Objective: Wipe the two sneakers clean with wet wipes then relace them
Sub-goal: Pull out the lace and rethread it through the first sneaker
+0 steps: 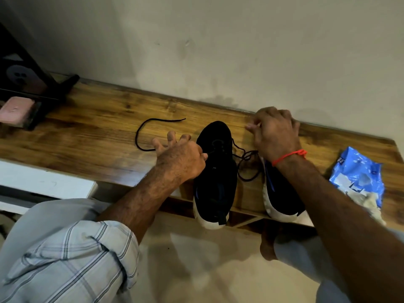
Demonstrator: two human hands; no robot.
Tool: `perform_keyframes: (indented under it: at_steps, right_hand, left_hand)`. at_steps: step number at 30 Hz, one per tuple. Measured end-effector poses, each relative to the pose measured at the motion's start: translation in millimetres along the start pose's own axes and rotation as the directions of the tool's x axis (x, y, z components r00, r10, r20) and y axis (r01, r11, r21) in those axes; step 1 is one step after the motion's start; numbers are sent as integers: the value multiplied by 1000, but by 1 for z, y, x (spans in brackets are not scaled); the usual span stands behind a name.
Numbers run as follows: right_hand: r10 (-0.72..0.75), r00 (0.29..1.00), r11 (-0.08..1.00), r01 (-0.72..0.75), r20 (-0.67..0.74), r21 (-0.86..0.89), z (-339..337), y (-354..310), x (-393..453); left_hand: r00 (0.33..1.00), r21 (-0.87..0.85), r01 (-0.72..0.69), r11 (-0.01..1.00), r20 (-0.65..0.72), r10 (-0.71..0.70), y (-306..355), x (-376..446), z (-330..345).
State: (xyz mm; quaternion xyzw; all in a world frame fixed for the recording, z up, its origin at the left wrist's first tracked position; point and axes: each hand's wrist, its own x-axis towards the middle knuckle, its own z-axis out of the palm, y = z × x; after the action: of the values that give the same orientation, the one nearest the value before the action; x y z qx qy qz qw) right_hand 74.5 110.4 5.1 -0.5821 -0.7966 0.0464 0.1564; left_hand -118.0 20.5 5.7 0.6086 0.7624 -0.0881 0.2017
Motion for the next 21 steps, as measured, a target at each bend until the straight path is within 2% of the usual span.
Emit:
perform_keyframes:
  at_steps: [2, 5, 6, 8, 11, 14, 16, 18, 20, 21]
  right_hand:
    - [-70, 992, 994, 60, 103, 96, 3, -10, -10]
    - [-258, 906, 948, 304, 335, -91, 26, -37, -32]
    - [-276, 893, 930, 342, 355, -137, 31, -41, -34]
    - [-269, 914, 932, 326, 304, -158, 29, -39, -30]
    - [-193, 956, 961, 230, 221, -153, 21, -27, -19]
    - [74, 988, 997, -75, 133, 3, 12, -5, -5]
    - [195, 977, 973, -203, 83, 107, 10, 10, 3]
    - [168, 983, 973, -177, 69, 150, 12, 8, 2]
    - [7, 994, 994, -20, 109, 112, 18, -8, -7]
    - [-83, 982, 996, 78, 171, 38, 21, -20, -14]
  left_hand:
    - [1000, 2, -6, 1000, 1, 6, 2, 1, 1]
    - [1000, 20, 4, 1000, 6, -4, 3, 1, 1]
    - [1000, 25, 7, 1000, 11, -8, 3, 1, 1]
    - [1000, 27, 11, 1000, 22, -12, 2, 1, 1]
    - [1000, 6, 7, 1000, 20, -7, 0, 0, 0]
    - [999, 1, 11, 1000, 33, -11, -1, 0, -1]
    - [999, 11, 11, 1000, 31, -11, -1, 1, 0]
    - [1000, 9, 6, 1000, 25, -7, -2, 1, 1]
    - [1000, 9, 5, 1000, 26, -5, -2, 1, 1]
    - [1000, 12, 4, 1000, 27, -4, -1, 1, 0]
